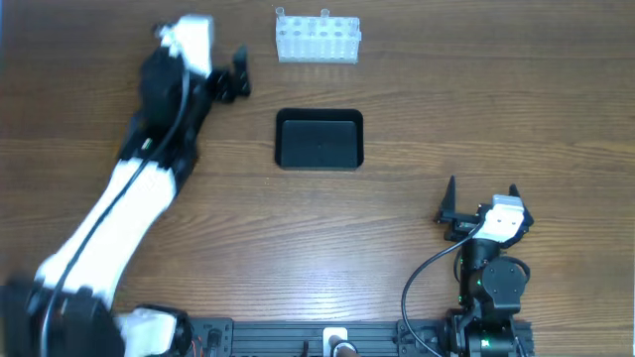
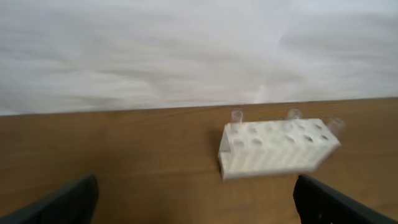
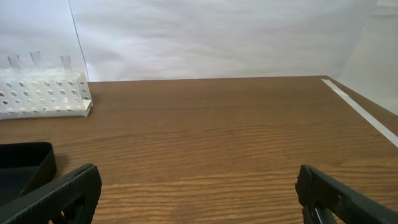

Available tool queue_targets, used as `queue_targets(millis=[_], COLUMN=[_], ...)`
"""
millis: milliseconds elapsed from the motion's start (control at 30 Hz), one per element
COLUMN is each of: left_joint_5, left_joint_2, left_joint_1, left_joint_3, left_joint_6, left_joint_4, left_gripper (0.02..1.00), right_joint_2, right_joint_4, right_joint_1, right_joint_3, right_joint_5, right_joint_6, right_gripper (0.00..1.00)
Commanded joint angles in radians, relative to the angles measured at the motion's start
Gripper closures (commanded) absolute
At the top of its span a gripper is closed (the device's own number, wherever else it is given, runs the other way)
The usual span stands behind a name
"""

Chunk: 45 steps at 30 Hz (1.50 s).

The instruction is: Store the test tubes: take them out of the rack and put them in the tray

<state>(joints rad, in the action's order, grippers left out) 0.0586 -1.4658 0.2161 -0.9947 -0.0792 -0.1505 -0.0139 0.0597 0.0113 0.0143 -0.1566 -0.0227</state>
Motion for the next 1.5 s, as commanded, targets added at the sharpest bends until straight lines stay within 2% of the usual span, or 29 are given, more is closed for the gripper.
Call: queue_targets(millis=[33,400,867,1100,1200,1500], left_joint_5=[0.074,0.074,0.074,0.075,0.074,0.074], left_joint_2=[-0.251,-0.641,-0.855,-0.876,-0.876,-0.877], left_joint_1=[0.031,0.061,0.084,0.095,0.096,0.097], left_joint_3=[-0.197,-0.641,-0.859,-0.868,-0.868,-0.868], left_joint_6=[-0.061,-0.064,-0.086,-0.094,-0.094,-0.094], left_joint_4=[0.013,0.179,0.193,0.192,0.194,0.22], left_gripper=[0.02,0.02,0.025,0.119,0.196,0.261], right_joint_2=[0.007,0.007,0.007,0.007,0.007,0.007], right_joint_4=[0.0,-0.001,-0.001,-0.001,-0.001,-0.001], right_joint_1=[-0.004,-0.004,-0.004,-0.004,-0.004,-0.004], right_joint_3=[-0.009,-0.009,-0.009,-0.009,-0.009,-0.009], right_joint_5=[0.002,0.002,0.002,0.002,0.002,0.002], right_joint_6=[0.006,0.006,0.007,0.006,0.006,0.006], right_gripper=[0.009,0.007,0.009,0.007,0.009,0.007])
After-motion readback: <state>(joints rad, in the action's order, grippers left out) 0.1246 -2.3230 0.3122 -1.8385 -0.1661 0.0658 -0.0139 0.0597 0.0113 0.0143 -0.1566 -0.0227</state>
